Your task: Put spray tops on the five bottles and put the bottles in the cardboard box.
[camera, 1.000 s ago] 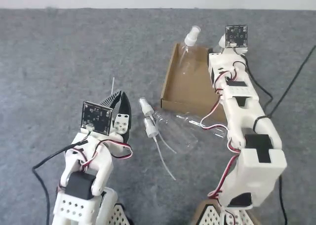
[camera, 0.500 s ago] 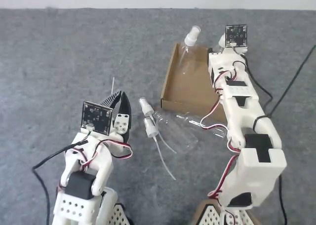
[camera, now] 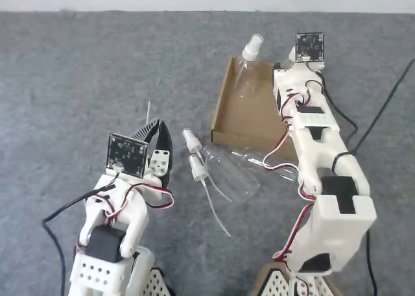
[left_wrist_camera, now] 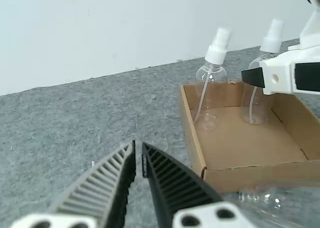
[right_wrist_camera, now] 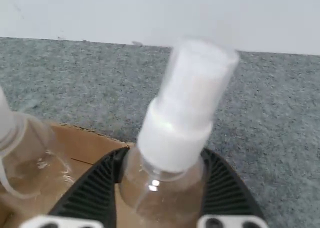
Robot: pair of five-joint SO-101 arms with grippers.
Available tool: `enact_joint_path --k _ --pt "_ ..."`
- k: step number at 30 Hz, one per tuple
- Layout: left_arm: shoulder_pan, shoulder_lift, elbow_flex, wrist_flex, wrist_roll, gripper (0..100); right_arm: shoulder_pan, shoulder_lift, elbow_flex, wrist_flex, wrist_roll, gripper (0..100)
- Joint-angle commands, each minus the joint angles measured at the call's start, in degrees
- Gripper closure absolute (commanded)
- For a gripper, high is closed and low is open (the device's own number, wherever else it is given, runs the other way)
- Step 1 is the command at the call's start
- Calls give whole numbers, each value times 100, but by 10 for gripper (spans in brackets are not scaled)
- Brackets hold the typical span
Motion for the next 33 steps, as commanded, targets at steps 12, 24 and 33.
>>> enact_joint_path --k 12,24,33 --pt "0 -44 -48 -176 53 987 -119 -154 -334 189 123 774" --pt "0 -44 -48 -176 53 987 -127 -163 -396 207 413 718" --pt "0 -44 -40 -176 53 987 -127 -163 -457 233 431 655"
